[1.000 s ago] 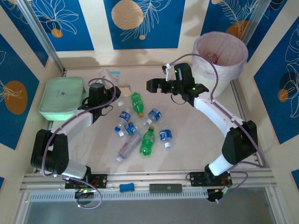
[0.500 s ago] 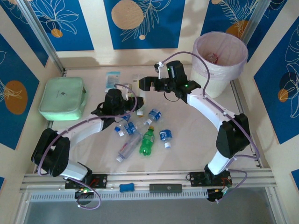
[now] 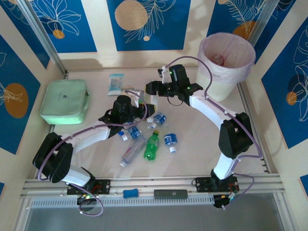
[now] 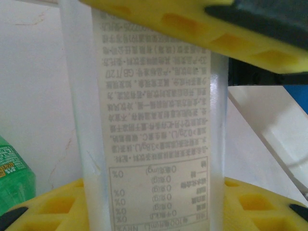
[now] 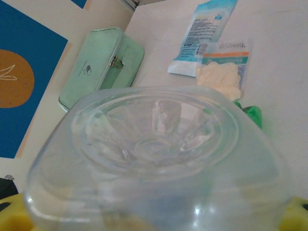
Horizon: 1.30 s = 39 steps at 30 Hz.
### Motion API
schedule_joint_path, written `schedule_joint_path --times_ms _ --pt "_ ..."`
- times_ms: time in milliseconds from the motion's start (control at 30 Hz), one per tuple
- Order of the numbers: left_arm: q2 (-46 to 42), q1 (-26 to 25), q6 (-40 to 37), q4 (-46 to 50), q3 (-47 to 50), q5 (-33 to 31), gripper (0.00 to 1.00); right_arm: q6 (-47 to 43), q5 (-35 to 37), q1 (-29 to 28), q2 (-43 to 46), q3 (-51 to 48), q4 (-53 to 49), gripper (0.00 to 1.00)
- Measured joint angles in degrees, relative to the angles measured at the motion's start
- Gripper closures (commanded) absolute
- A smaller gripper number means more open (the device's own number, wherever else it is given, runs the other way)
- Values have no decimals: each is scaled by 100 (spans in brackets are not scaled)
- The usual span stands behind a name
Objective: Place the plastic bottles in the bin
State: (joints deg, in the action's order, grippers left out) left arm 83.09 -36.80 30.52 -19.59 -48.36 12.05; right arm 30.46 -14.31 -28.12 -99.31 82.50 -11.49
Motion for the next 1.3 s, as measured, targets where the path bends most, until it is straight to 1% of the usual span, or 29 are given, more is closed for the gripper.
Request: schedule_joint_path --times_ms 33,100,167,233,267,400,533,667,800,1000,1133,1300 --pt "0 0 0 -20 0 2 50 4 -39 11 0 0 2 50" --pt "0 0 -9 -50 0 -4 38 0 -70 37 0 0 35 52" --pt "0 0 -37 -50 0 -26 18 17 -83 61 4 -2 37 53" --pt "-9 -7 -46 -52 0 -46 5 9 -72 87 9 -2 37 54" --pt "-24 -17 -85 -48 0 -70 0 2 -68 114 9 -2 33 54" --pt "-210 -24 -221 122 0 -343 0 -90 37 295 57 -2 -103 54" --pt "-527 -4 -306 382 2 -929 0 -361 258 629 262 173 -551 54" --pt "-702 140 -299 739 33 -1534 0 -743 529 1049 463 883 -933 54" --pt "-732 435 -144 1062 173 -1895 0 -1204 861 1432 553 1910 -1198 53" --pt "-734 885 232 1200 509 -2009 0 -1731 1534 1991 579 3156 -1209 54" --pt "-734 960 409 1200 612 -2026 0 -1982 2046 2345 420 3807 -1108 54" --pt "-734 968 494 1200 619 -2033 0 -2286 2726 2653 -96 4529 -942 54"
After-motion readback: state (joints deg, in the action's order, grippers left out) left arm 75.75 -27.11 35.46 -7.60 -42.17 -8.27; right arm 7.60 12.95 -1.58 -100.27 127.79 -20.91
